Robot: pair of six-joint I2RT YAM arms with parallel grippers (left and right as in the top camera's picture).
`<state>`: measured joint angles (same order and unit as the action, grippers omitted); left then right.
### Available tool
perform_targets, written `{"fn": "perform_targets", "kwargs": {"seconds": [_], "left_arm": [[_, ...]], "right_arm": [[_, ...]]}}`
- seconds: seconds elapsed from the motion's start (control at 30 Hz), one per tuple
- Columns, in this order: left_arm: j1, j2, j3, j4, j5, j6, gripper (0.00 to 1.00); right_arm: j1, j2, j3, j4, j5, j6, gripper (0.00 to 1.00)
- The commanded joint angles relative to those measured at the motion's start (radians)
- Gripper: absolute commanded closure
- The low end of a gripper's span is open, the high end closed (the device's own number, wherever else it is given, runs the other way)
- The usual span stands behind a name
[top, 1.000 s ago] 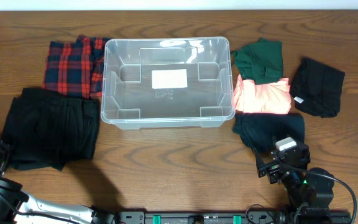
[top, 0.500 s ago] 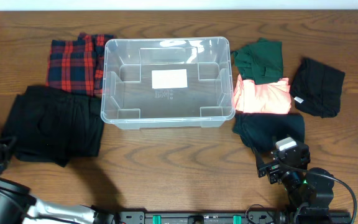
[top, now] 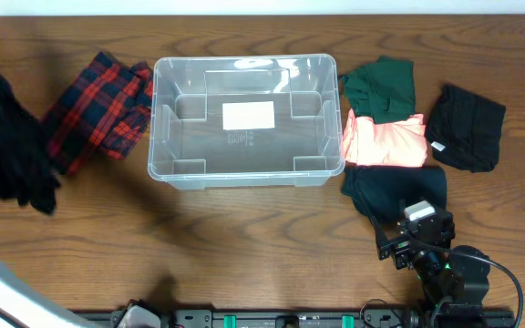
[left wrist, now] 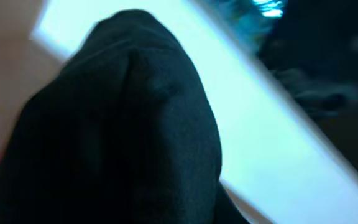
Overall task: Pack container
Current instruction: 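Lift the black trousers with the left gripper and carry them over the bin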
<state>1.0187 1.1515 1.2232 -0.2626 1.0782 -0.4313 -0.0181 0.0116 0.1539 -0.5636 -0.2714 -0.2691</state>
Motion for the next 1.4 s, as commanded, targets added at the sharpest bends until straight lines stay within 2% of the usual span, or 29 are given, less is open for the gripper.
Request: {"fn": "perform_targets", "kwargs": {"seconds": [0.0, 0.1, 0.17, 0.33, 0.5, 0.63, 0.8, 0.93, 1.03, 1.13, 1.37], "left_arm": [[-0.107, -0.092, 0.023, 0.164, 0.087, -0.333, 0.94], [-0.214, -0.119, 0.023, 0.295, 0.035, -0.467, 0.94], [-0.293, -0.129, 0.023, 0.319, -0.014, -0.491, 0.94], [-0.551, -0.127, 0.023, 0.317, -0.175, -0.474, 0.94], [-0.842, -0.083, 0.023, 0.317, -0.374, -0.389, 0.94], [-1.068, -0.003, 0.023, 0.317, -0.541, -0.35, 0.94], [-1.284, 0.134, 0.023, 0.32, -0.78, -0.348, 0.94], [-1.39, 0.233, 0.023, 0.368, -0.903, -0.356, 0.94], [-1.45, 0.293, 0.023, 0.385, -0.971, -0.421, 0.94], [-1.493, 0.333, 0.023, 0.383, -1.023, -0.431, 0.94], [-1.535, 0.364, 0.023, 0.275, -1.077, -0.425, 0.94]], "right_arm": [[-0.014, -0.006, -0.002, -0.001, 0.002, 0.011, 0.01], [-0.014, -0.006, -0.002, -0.001, 0.002, 0.011, 0.01], [-0.014, -0.006, -0.002, -0.001, 0.002, 0.011, 0.01], [-0.014, -0.006, -0.002, -0.001, 0.002, 0.011, 0.01], [-0.014, -0.006, -0.002, -0.001, 0.002, 0.011, 0.01], [-0.014, -0.006, -0.002, -0.001, 0.002, 0.011, 0.01], [-0.014, -0.006, -0.002, -0.001, 0.002, 0.011, 0.01], [-0.014, -0.006, -0.002, -0.001, 0.002, 0.011, 0.01], [-0.014, -0.006, -0.002, -0.001, 0.002, 0.011, 0.01], [-0.014, -0.006, -0.002, -0.001, 0.002, 0.011, 0.01], [-0.014, -0.006, -0.002, -0.001, 0.002, 0.011, 0.01]]}}
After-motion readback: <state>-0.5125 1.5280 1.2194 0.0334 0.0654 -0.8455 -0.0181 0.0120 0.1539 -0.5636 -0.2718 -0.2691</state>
